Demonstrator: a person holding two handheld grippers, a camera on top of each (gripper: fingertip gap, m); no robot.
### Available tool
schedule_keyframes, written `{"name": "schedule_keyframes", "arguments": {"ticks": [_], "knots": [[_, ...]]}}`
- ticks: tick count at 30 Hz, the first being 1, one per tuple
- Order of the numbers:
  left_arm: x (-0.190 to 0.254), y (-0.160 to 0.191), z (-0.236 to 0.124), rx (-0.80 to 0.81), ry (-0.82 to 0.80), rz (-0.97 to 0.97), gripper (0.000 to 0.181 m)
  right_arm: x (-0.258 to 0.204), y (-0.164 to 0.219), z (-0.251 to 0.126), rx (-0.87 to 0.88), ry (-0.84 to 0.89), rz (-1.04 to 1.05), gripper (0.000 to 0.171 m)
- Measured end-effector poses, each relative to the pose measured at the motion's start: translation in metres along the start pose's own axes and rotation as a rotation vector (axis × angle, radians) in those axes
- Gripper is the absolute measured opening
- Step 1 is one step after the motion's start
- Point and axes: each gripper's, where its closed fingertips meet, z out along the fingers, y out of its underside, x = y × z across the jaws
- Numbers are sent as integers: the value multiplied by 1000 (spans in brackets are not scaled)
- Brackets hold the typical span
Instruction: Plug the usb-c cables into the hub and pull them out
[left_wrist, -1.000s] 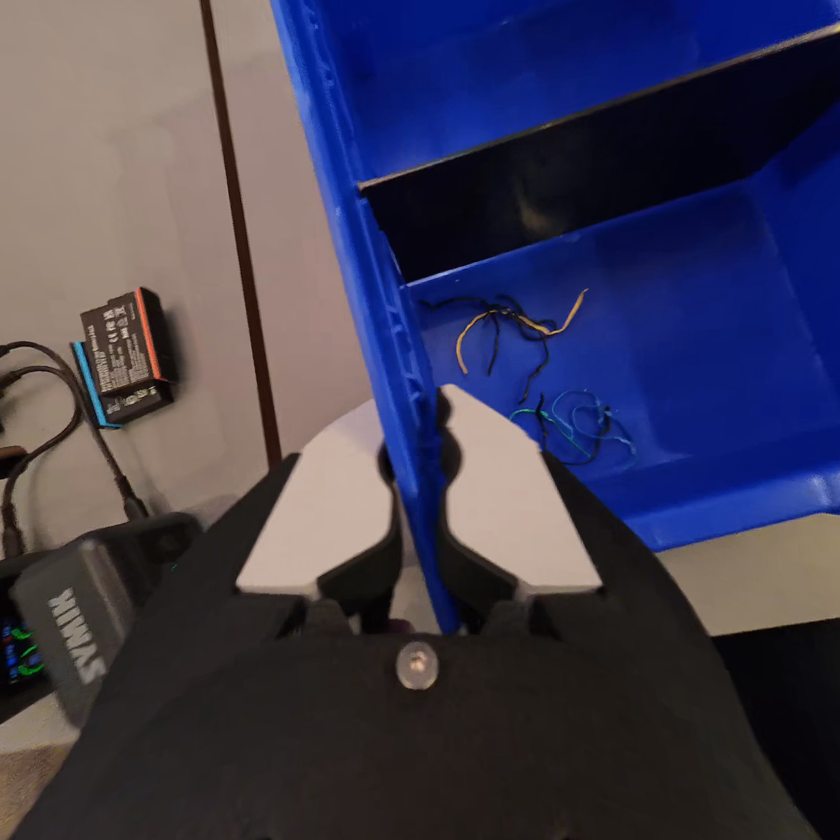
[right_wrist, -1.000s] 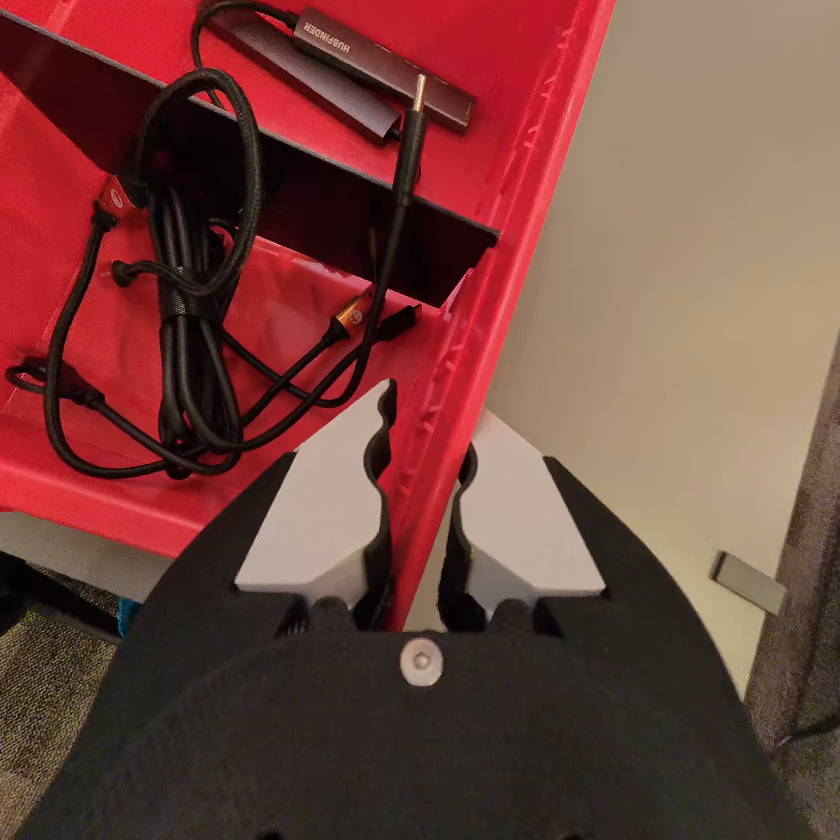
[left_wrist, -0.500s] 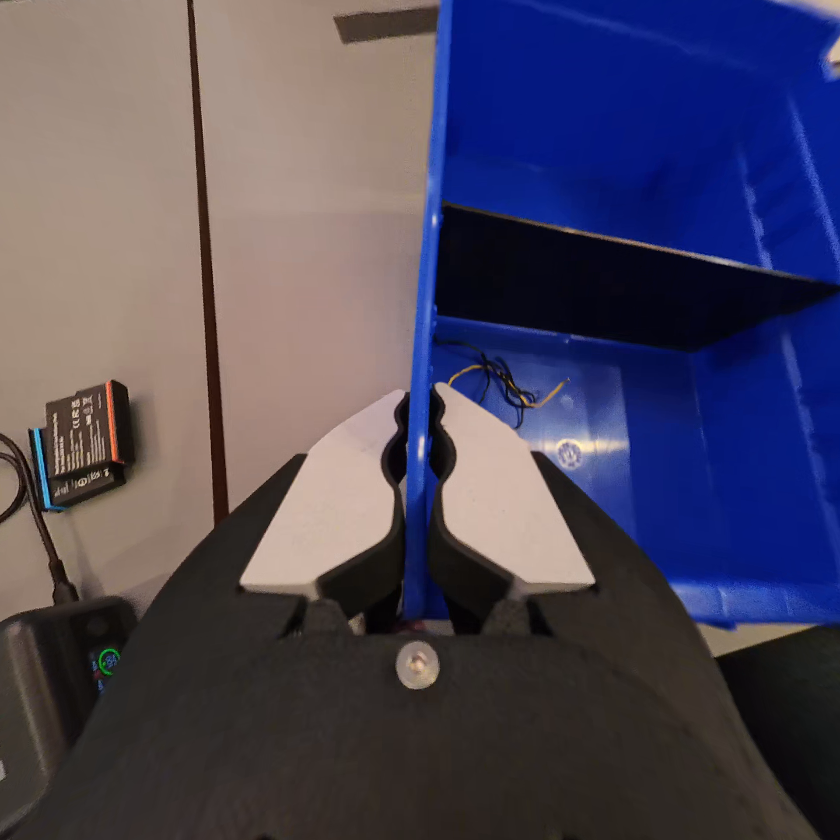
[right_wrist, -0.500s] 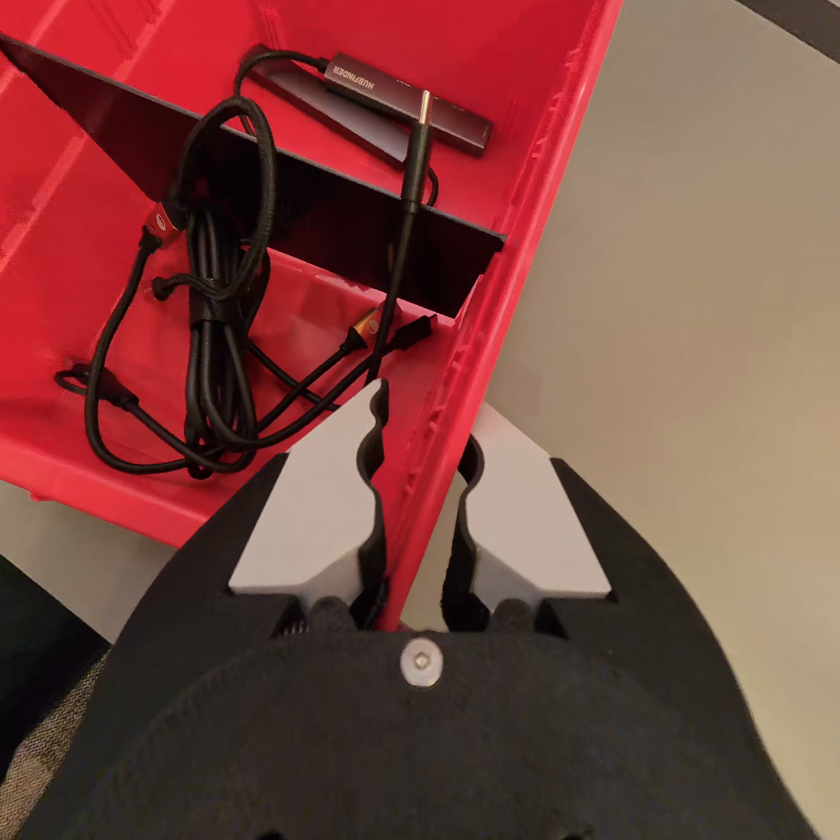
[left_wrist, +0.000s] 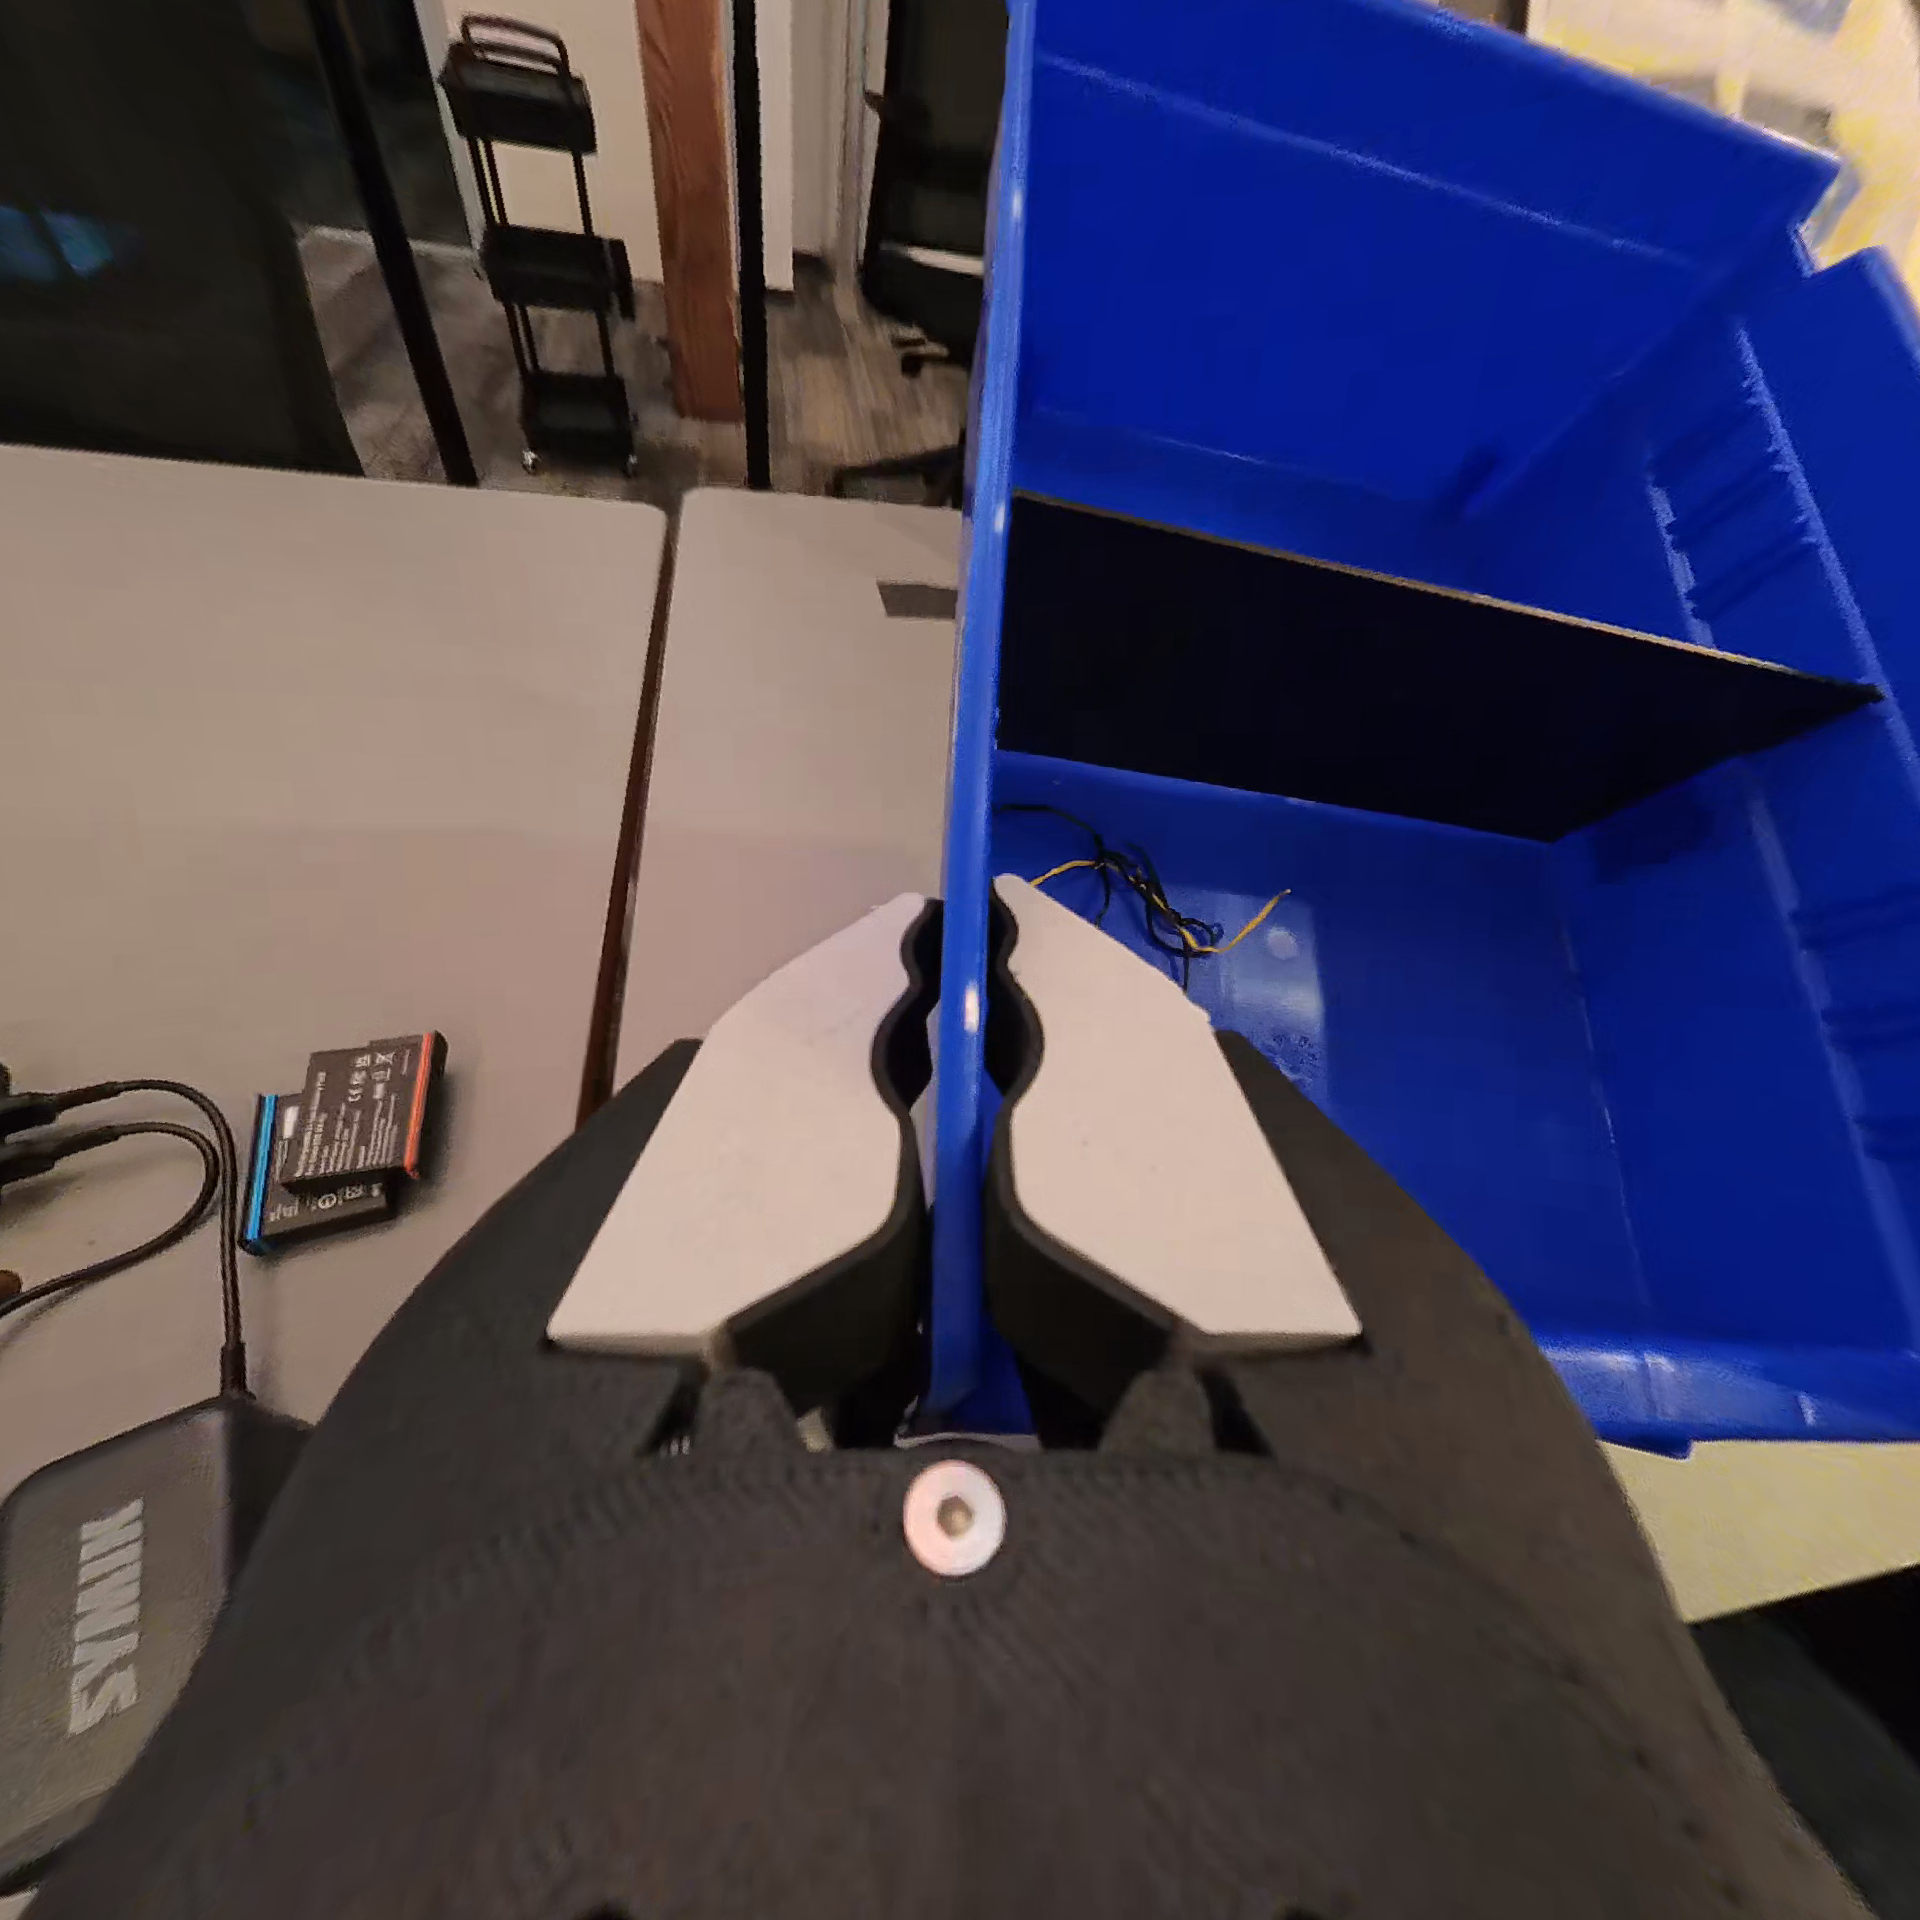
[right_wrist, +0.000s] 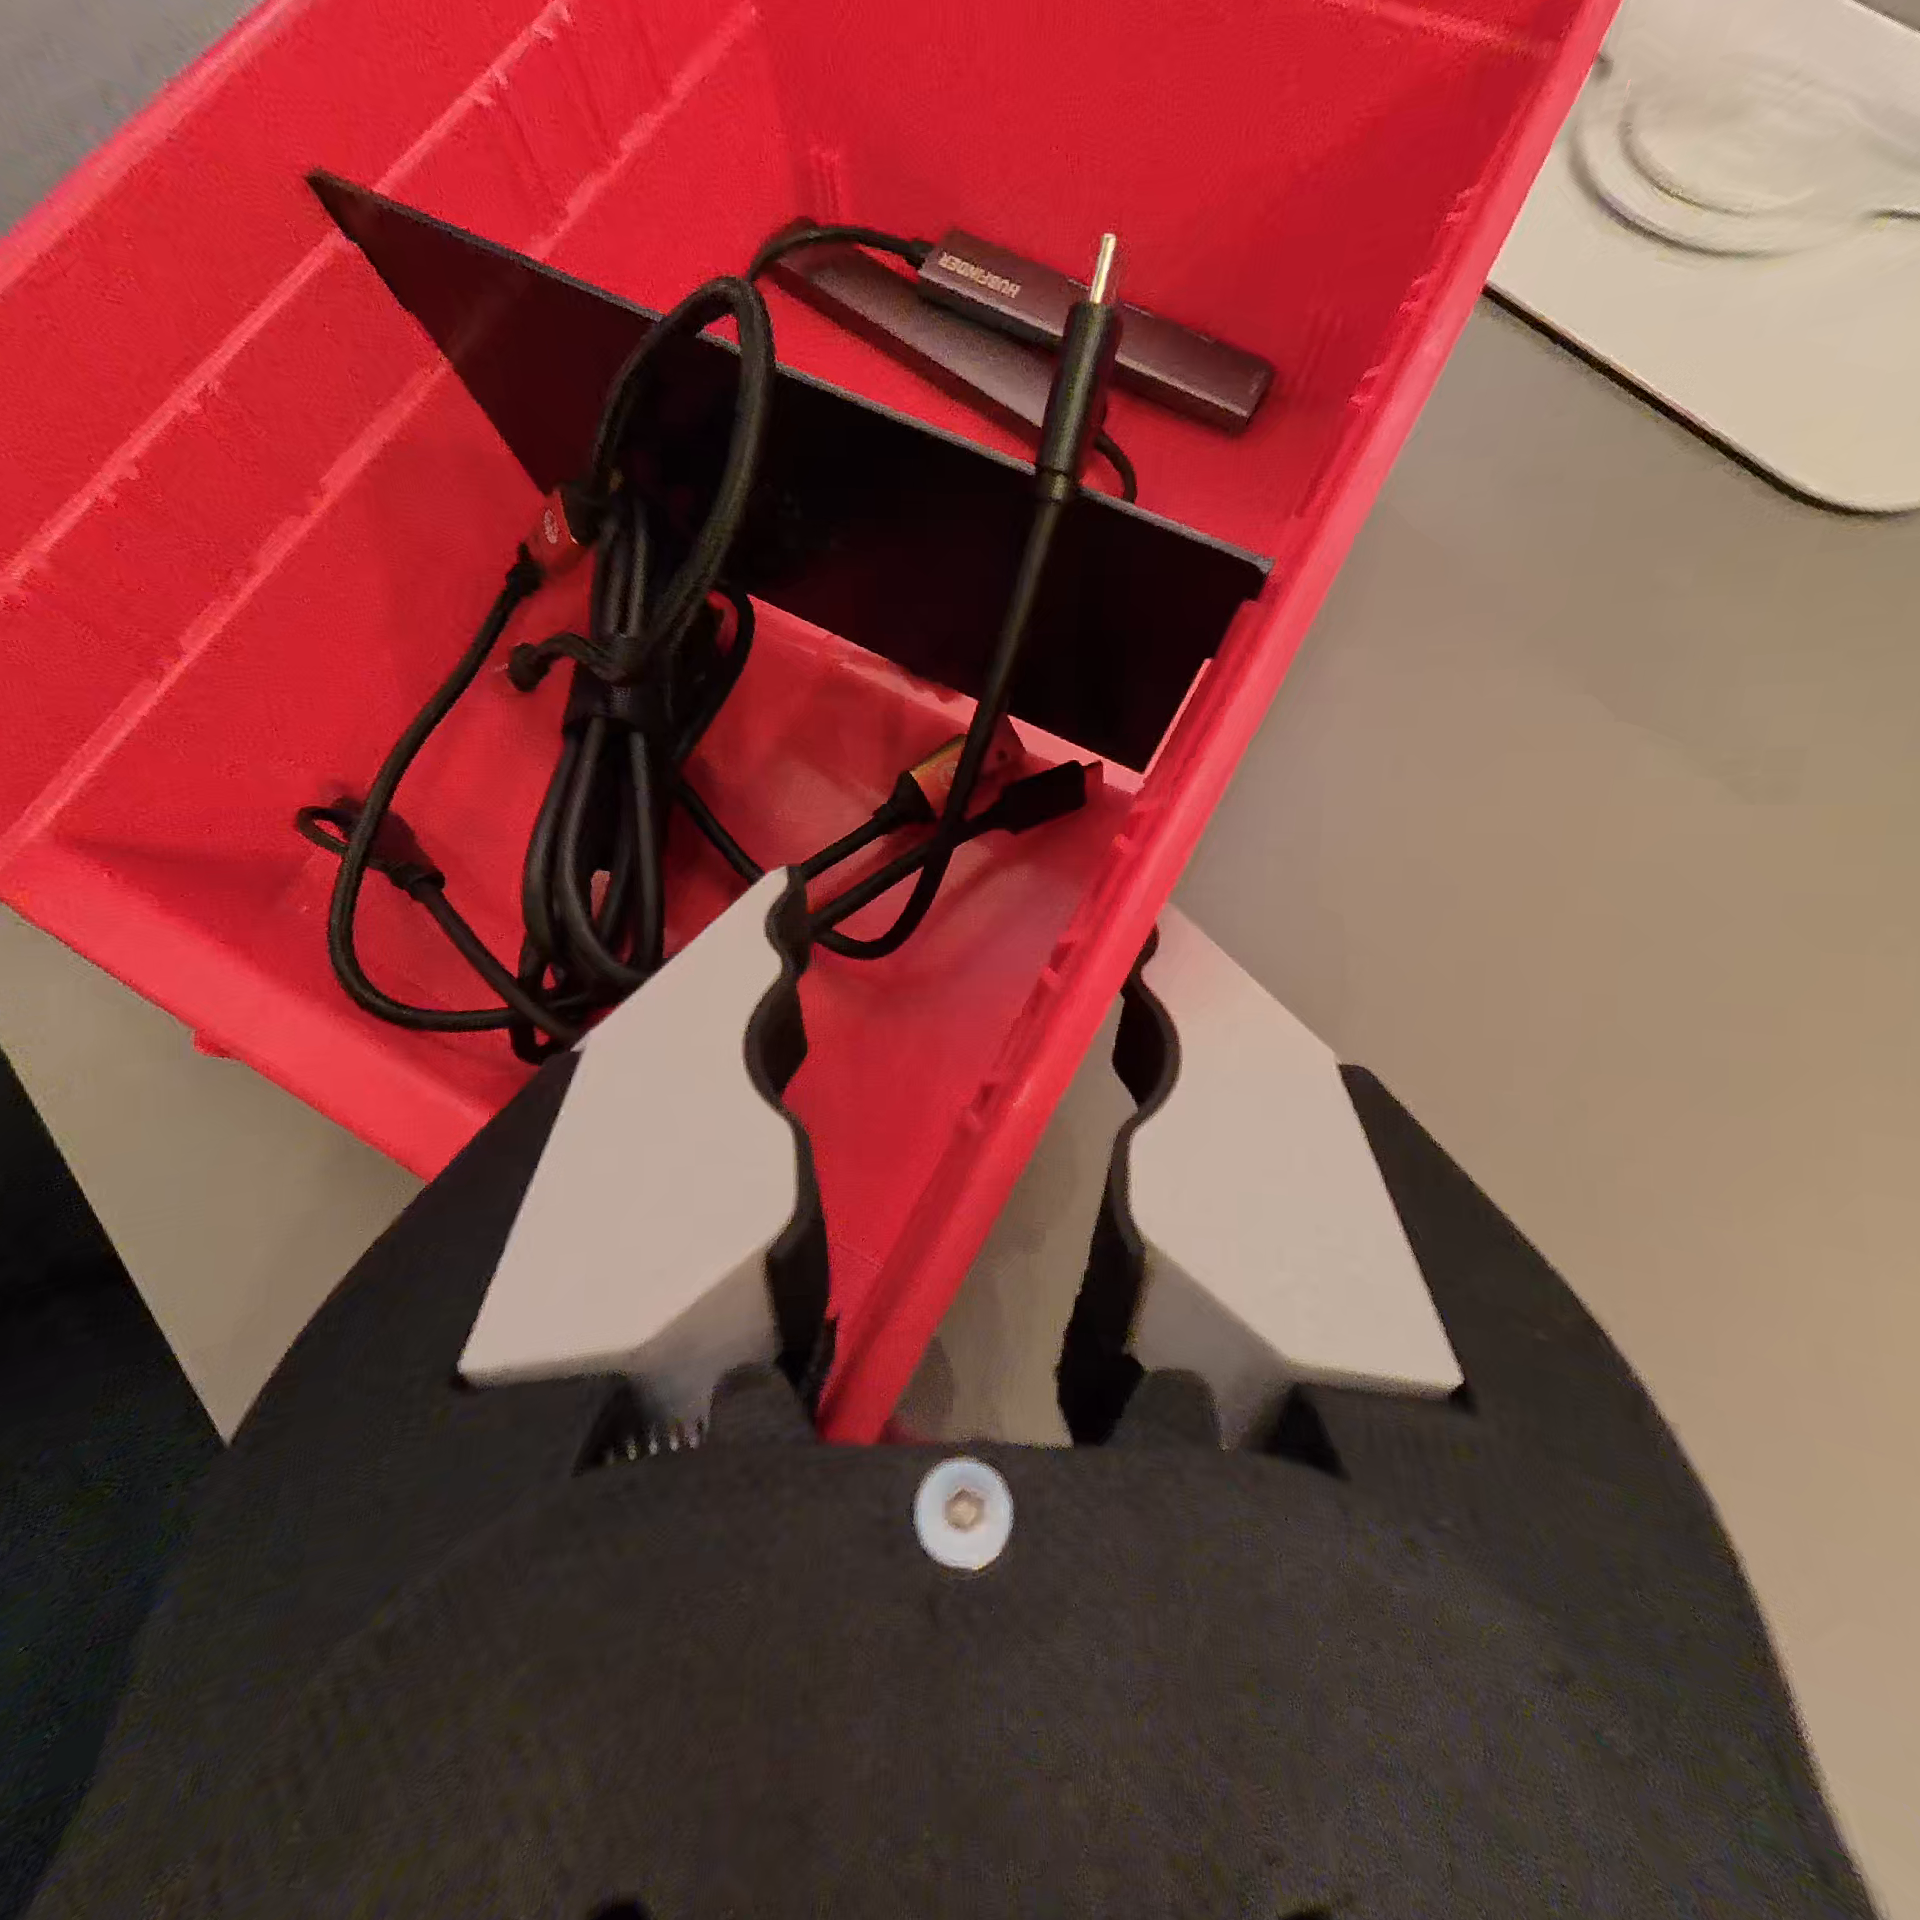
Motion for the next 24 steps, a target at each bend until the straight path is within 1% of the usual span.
{"name": "schedule_keyframes", "arguments": {"ticks": [5, 6, 11, 13, 15, 17, 19, 20, 21, 23, 24], "knots": [[-2, -11, -8, 54, 19, -17, 6, -49, -29, 37, 10, -65, -19, 64], [-2, -12, -8, 57, 20, -21, 6, -60, -35, 44, 17, -85, -18, 68], [-4, -15, -8, 71, 25, -38, 6, -125, -60, 81, 66, -187, -6, 100], [-5, -19, -11, 85, 26, -43, 6, -151, -69, 92, 81, -216, -23, 106], [-6, -24, -15, 106, 30, -53, 6, -173, -77, 103, 89, -244, -31, 107], [-7, -29, -19, 124, 33, -65, 6, -195, -87, 114, 116, -270, 7, 115], [-7, -33, -22, 138, 39, -72, 6, -223, -93, 122, 122, -329, 32, 128], [-7, -35, -23, 142, 39, -71, 6, -237, -94, 124, 118, -366, 23, 137], [-6, -36, -24, 146, 40, -71, 6, -251, -94, 125, 105, -397, 10, 142], [-3, -40, -25, 154, 46, -65, 6, -273, -95, 122, 108, -467, 2, 146], [0, -41, -26, 158, 51, -63, 6, -279, -94, 118, 107, -497, 0, 144]]}}
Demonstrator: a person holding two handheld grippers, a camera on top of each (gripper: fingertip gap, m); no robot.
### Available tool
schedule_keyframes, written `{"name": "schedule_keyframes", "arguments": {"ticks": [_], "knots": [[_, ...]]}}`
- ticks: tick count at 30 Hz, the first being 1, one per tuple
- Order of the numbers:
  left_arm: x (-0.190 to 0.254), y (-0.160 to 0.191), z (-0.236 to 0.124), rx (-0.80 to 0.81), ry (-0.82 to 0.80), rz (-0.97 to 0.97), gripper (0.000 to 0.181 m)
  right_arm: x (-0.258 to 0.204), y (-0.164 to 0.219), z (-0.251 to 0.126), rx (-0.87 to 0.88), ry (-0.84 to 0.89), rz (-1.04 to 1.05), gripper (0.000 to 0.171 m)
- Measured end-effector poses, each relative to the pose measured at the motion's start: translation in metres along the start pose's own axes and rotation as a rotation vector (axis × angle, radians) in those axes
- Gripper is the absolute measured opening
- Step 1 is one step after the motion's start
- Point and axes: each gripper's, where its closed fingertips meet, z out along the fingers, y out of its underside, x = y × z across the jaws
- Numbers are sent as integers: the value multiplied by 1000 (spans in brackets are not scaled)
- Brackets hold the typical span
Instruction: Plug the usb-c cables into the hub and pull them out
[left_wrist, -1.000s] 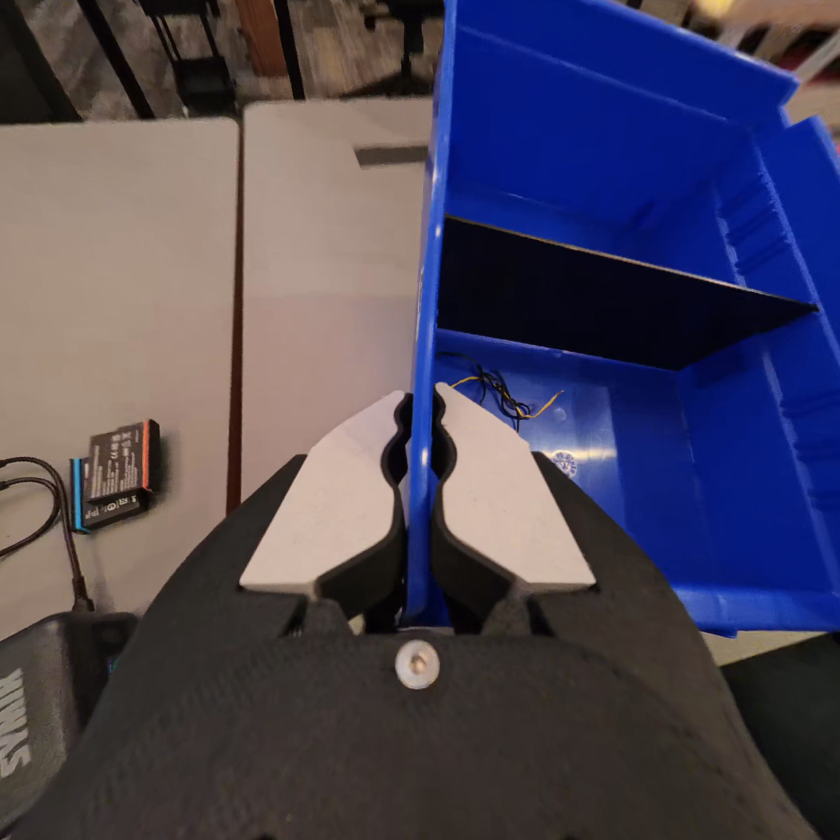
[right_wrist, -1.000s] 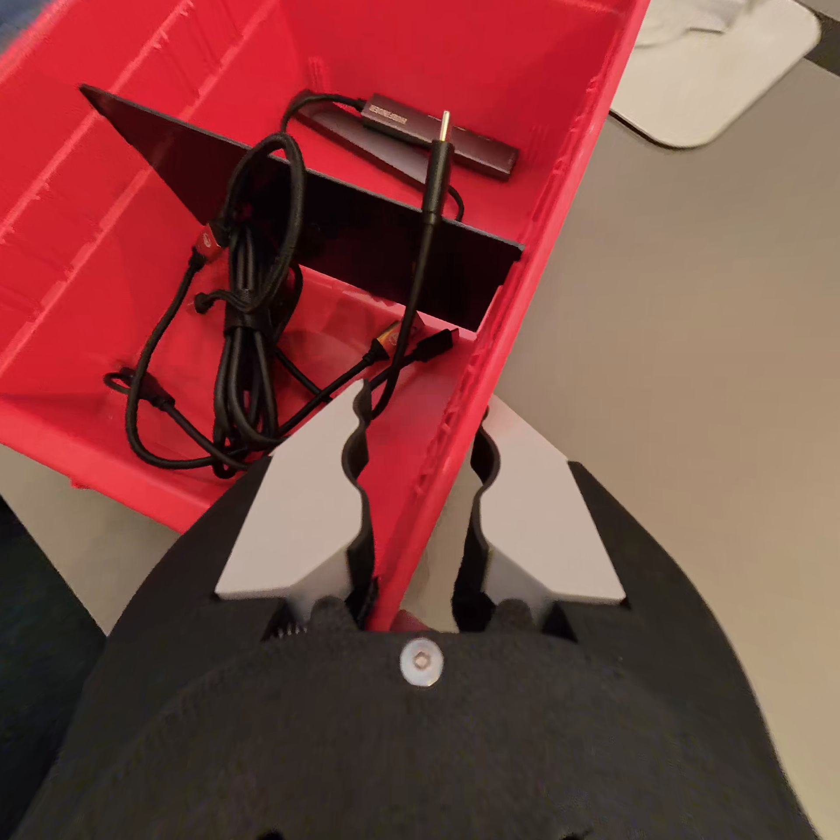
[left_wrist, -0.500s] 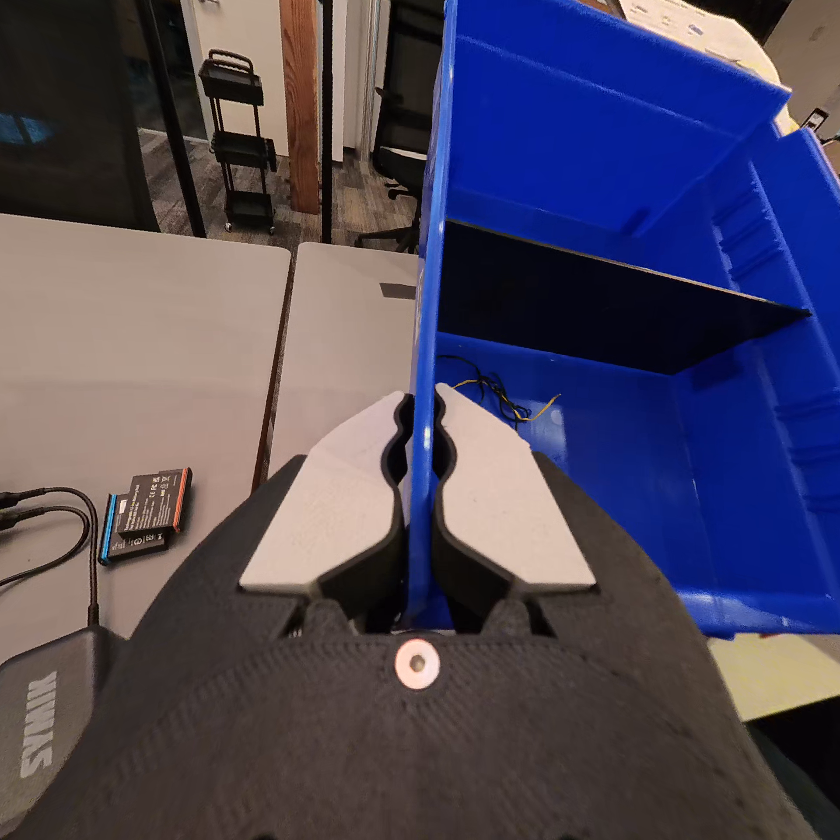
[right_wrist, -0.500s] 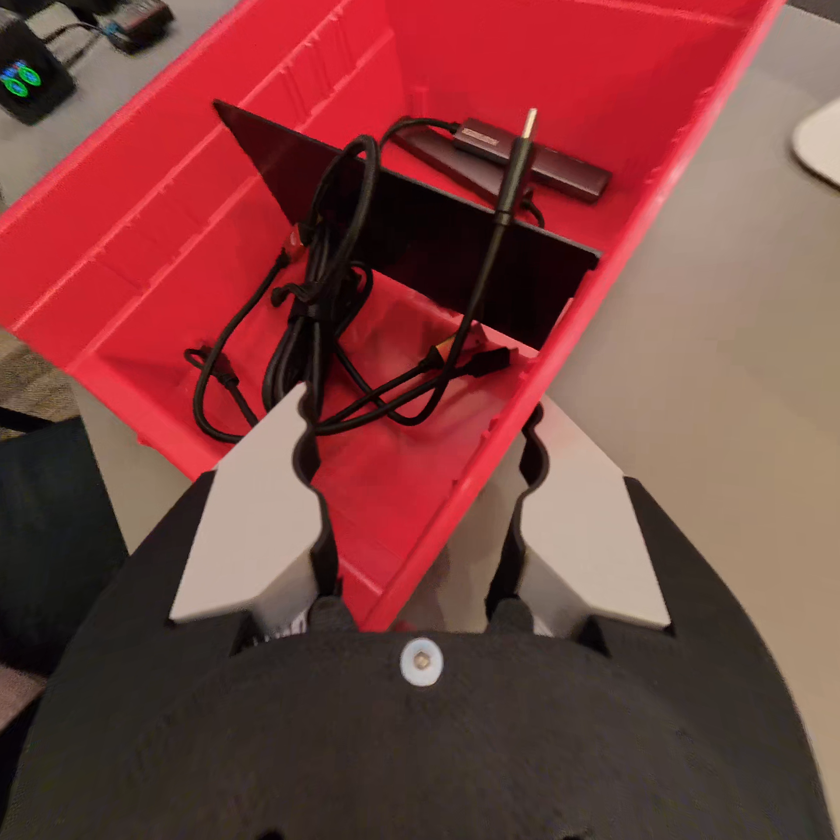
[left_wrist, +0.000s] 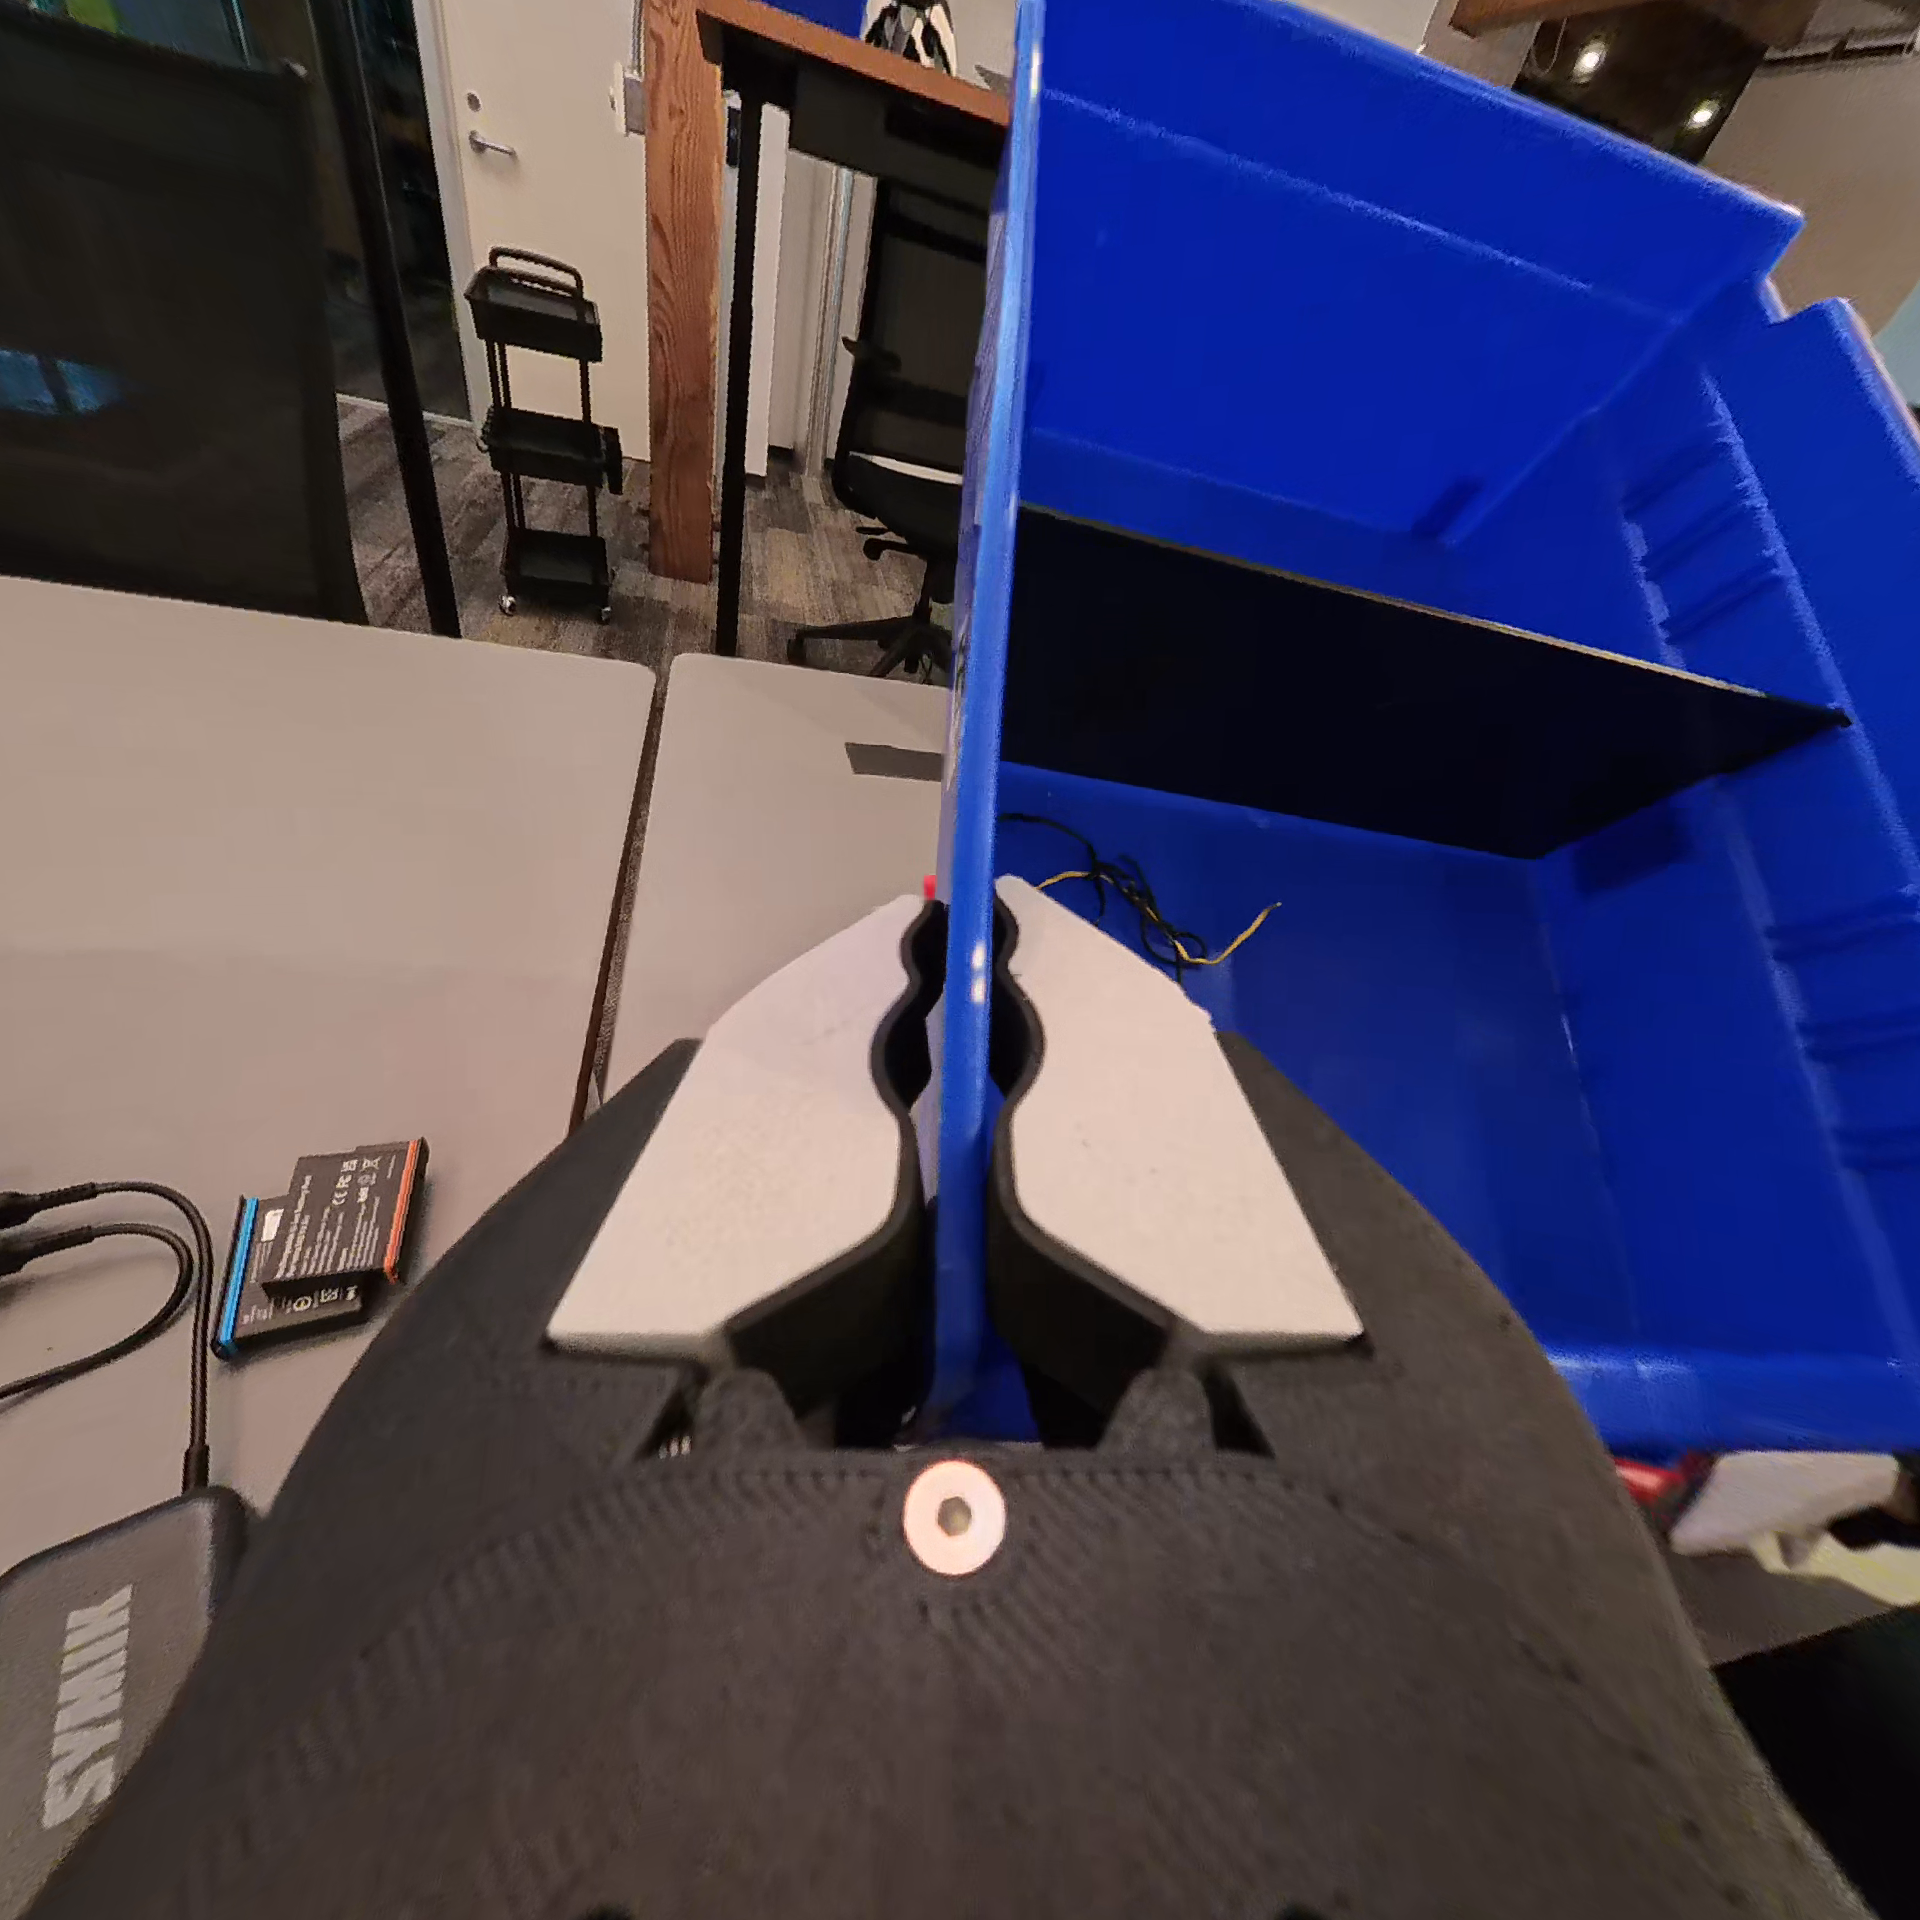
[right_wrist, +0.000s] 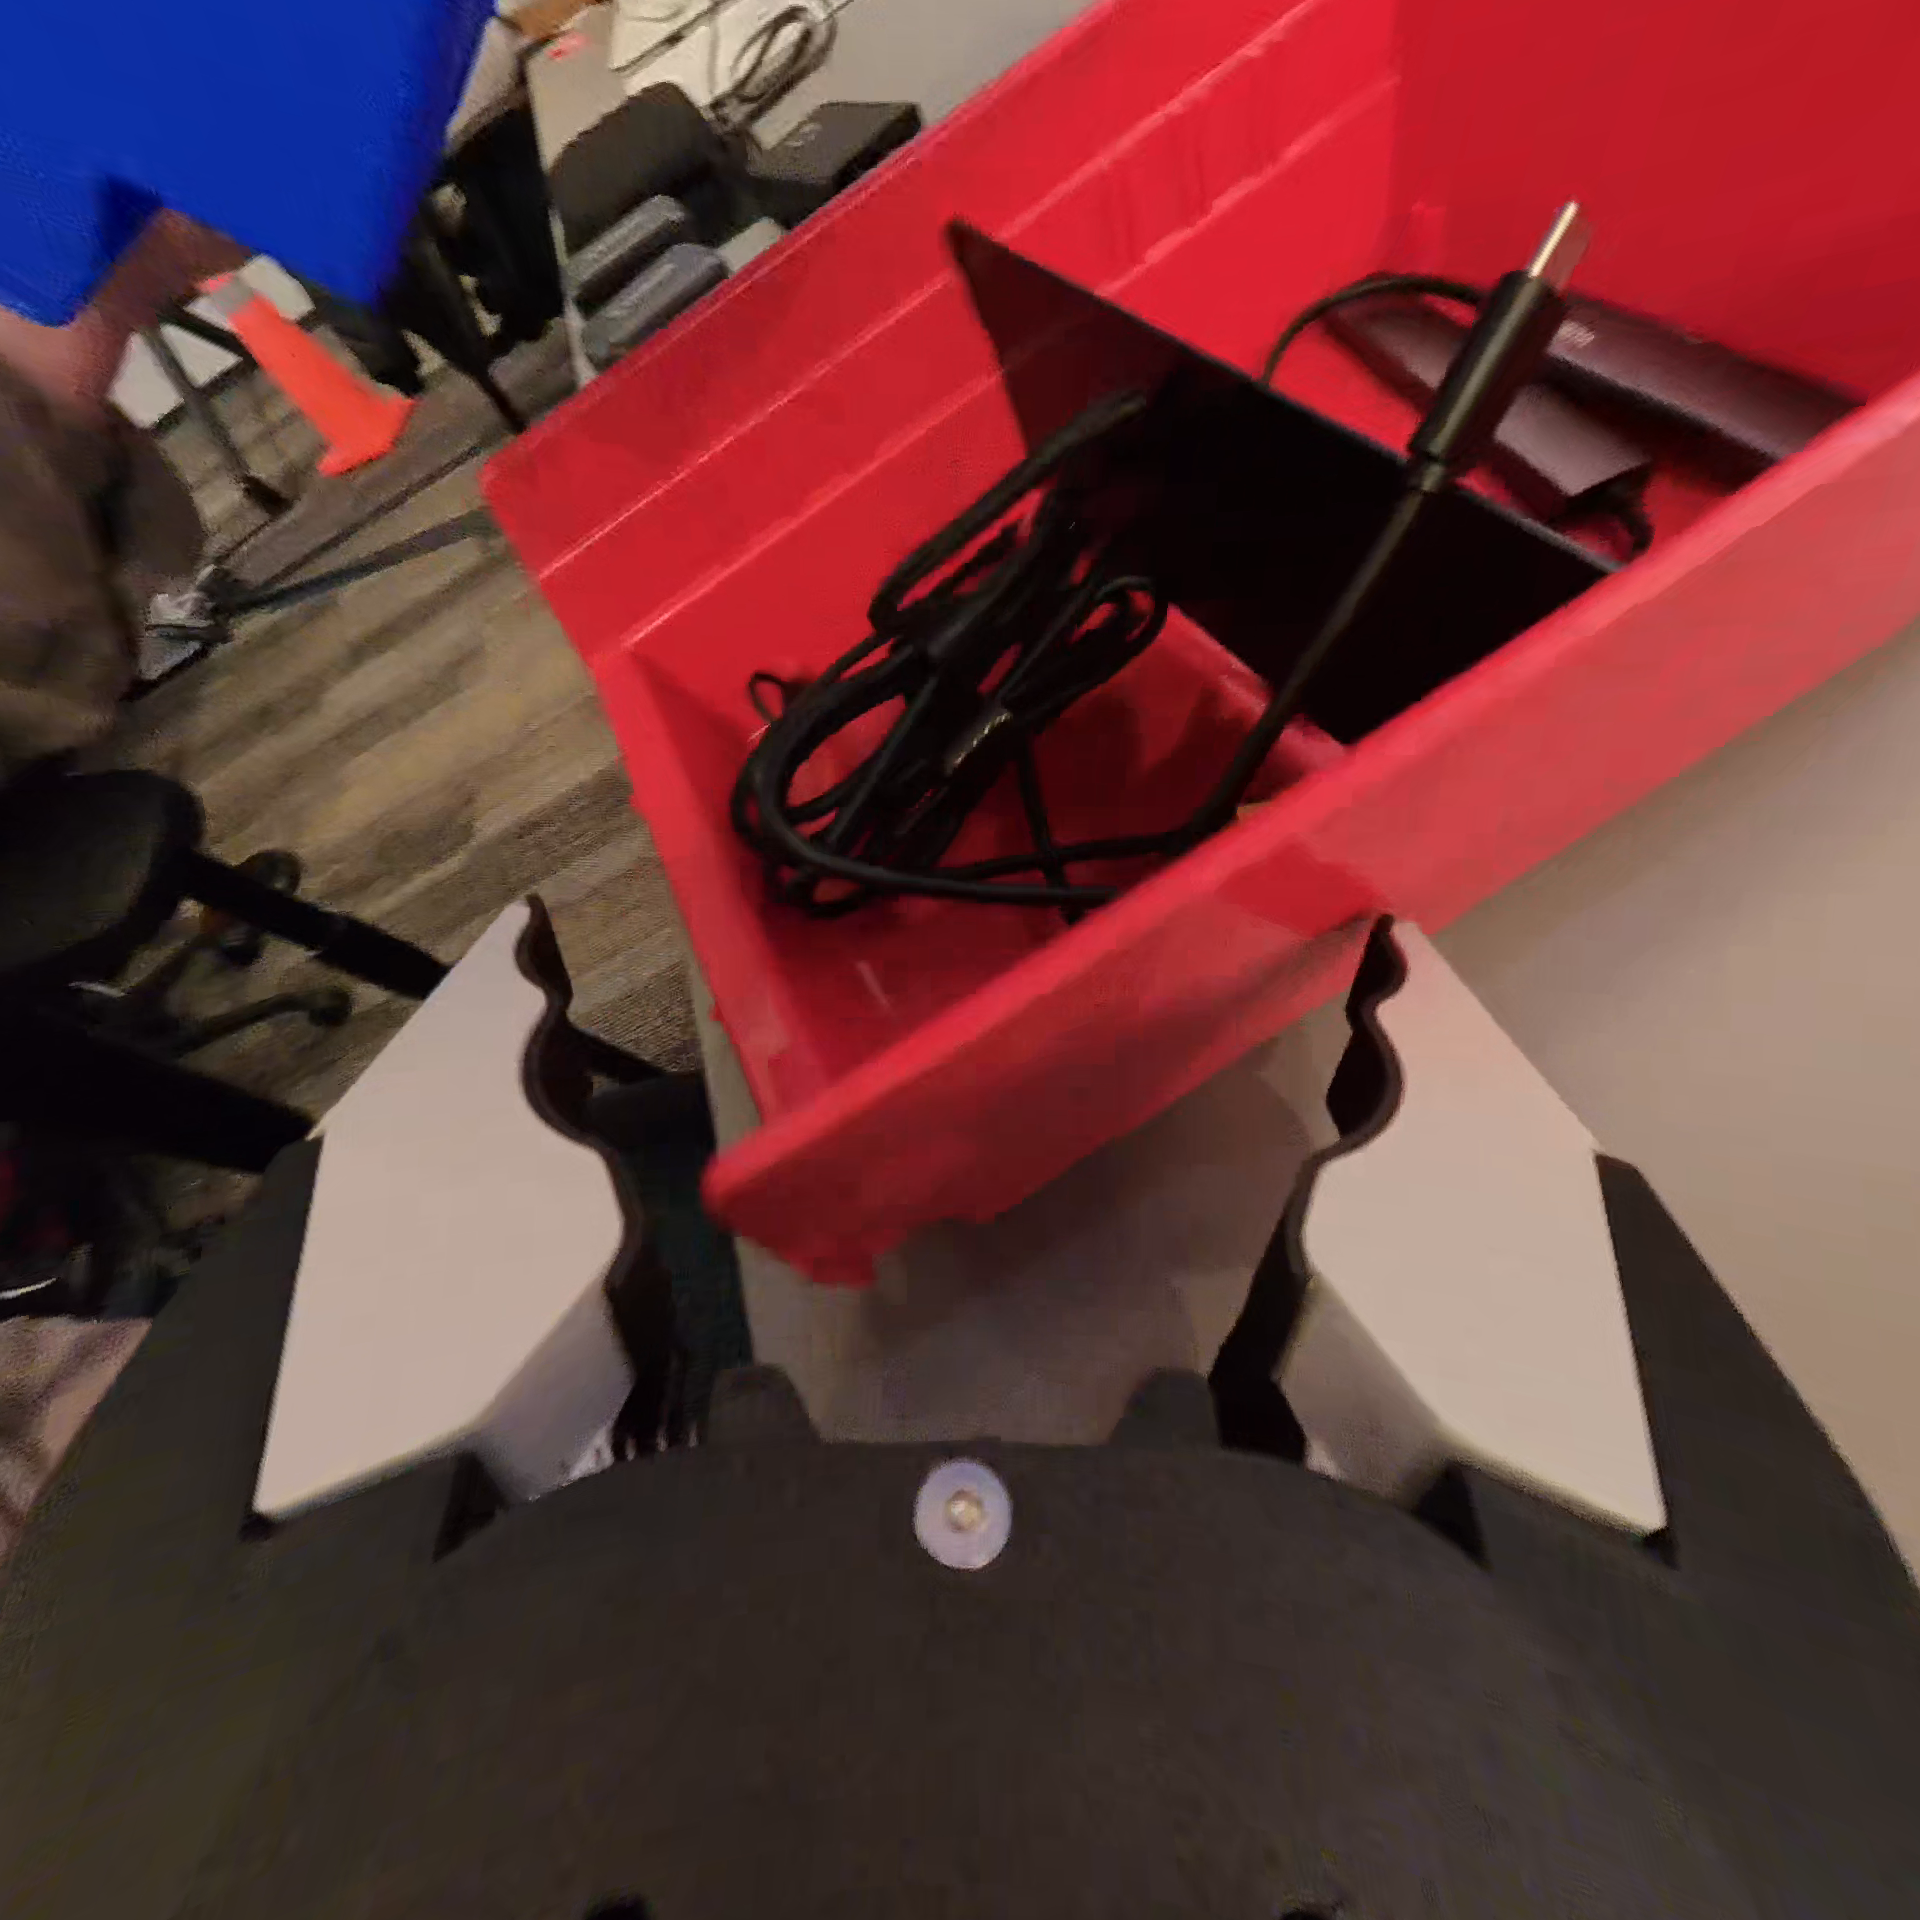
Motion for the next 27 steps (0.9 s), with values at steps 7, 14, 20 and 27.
{"name": "schedule_keyframes", "arguments": {"ticks": [7, 14, 20, 27], "knots": [[47, -8, 12, 16, 95, 7, 5, -5, -18, -71, 123, -64, -25, 138], [156, -7, 50, 10, 251, 81, 6, -20, -42, -221, 422, 73, -184, 128], [279, 37, 97, -95, 373, 119, 6, -42, -31, -298, 567, 249, -145, 128], [393, 122, 135, -264, 472, 145, 6, 19, 38, -348, 514, 489, 66, 122]]}}
